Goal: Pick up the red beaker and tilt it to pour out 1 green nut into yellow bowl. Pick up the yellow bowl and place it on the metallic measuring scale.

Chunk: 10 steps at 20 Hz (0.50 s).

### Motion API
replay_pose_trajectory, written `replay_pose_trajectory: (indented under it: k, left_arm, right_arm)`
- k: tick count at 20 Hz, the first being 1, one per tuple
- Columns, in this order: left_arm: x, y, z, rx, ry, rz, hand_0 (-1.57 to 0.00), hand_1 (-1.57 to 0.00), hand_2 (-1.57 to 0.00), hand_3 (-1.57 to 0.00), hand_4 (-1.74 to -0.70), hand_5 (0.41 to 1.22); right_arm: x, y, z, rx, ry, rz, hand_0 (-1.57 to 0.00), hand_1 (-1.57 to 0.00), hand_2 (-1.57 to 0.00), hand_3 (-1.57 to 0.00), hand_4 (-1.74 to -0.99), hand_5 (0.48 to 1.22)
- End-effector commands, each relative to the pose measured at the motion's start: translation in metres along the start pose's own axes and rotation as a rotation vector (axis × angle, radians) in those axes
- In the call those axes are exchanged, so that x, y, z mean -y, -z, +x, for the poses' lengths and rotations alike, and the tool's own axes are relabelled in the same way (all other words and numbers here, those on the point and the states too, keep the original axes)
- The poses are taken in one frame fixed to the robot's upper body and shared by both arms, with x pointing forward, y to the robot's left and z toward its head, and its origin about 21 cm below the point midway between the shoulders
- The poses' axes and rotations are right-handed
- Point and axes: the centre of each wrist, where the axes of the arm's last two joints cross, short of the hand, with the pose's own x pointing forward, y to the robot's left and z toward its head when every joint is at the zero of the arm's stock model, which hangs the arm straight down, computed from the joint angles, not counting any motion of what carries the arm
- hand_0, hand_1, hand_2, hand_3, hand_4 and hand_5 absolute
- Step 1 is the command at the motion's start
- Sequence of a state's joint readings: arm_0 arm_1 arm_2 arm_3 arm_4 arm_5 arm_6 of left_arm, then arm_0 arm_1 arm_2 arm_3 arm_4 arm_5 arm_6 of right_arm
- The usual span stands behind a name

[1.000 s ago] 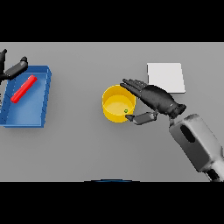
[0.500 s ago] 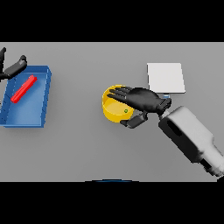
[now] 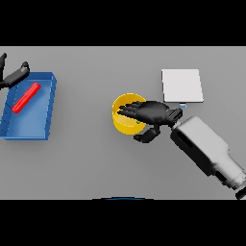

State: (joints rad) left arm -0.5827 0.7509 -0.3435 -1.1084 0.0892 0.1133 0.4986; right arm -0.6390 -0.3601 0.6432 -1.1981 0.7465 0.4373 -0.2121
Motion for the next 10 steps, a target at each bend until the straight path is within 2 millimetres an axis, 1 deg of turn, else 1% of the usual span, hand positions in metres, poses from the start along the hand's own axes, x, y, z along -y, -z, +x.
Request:
replay_pose_trajectory:
  k: [1, 2, 3, 4, 5, 6, 7, 9, 10]
  left_arm:
    - [0.0, 0.0, 0.0, -0.004, 0.002, -0.001, 0.0, 0.0, 0.0, 0.0, -0.8, 0.723]
    - [0.003, -0.002, -0.001, 0.004, 0.005, 0.002, 0.0, 0.0, 0.0, 0.0, -0.79, 0.725]
    - [0.001, -0.004, 0.002, -0.001, 0.008, 0.002, 0.0, 0.0, 0.0, 0.0, -0.79, 0.727]
    - [0.002, -0.004, 0.004, -0.006, 0.011, -0.002, 0.0, 0.0, 0.0, 0.0, -0.79, 0.728]
    - [0.002, -0.005, 0.008, 0.001, 0.006, 0.001, 0.0, 0.0, 0.0, 0.0, -0.79, 0.728]
    - [0.0, -0.004, 0.008, 0.006, 0.005, 0.003, 0.0, 0.0, 0.0, 0.0, -0.79, 0.728]
    - [0.0, -0.004, 0.007, 0.004, 0.004, 0.002, 0.0, 0.0, 0.0, 0.0, -0.79, 0.729]
    - [0.002, -0.006, 0.009, 0.002, 0.006, 0.0, 0.0, 0.0, 0.0, 0.0, -0.79, 0.732]
    - [0.0, -0.005, 0.004, -0.007, 0.01, 0.004, 0.0, 0.0, 0.0, 0.0, -0.79, 0.732]
  right_arm:
    - [-0.001, 0.002, -0.002, -0.008, 0.003, 0.011, 0.0, 0.0, 0.0, 0.0, -1.277, 0.696]
    - [-0.002, 0.003, -0.003, -0.008, 0.01, 0.016, 0.0, 0.0, 0.0, 0.0, -1.279, 0.699]
    - [-0.001, 0.003, -0.003, 0.006, 0.013, 0.011, 0.0, 0.0, 0.0, 0.0, -1.281, 0.702]
    - [-0.005, 0.006, 0.0, 0.012, 0.013, 0.024, 0.0, 0.0, 0.0, 0.0, -1.285, 0.706]
    - [-0.005, 0.004, -0.002, 0.012, 0.013, 0.026, 0.0, 0.0, 0.0, -0.02, -1.286, 0.71]
    - [-0.007, 0.005, -0.005, 0.018, 0.01, 0.026, 0.0, 0.0, -0.01, -0.03, -1.286, 0.712]
    - [-0.005, 0.008, -0.005, 0.02, 0.012, 0.016, 0.0, 0.0, -0.02, -0.04, -1.289, 0.721]
    - [-0.005, 0.011, -0.004, 0.017, 0.026, 0.011, 0.0, 0.0, -0.05, -0.09, -1.309, 0.768]
    - [-0.008, 0.01, -0.004, 0.014, 0.035, 0.016, 0.0, -0.01, -0.08, -0.12, -1.333, 0.8]
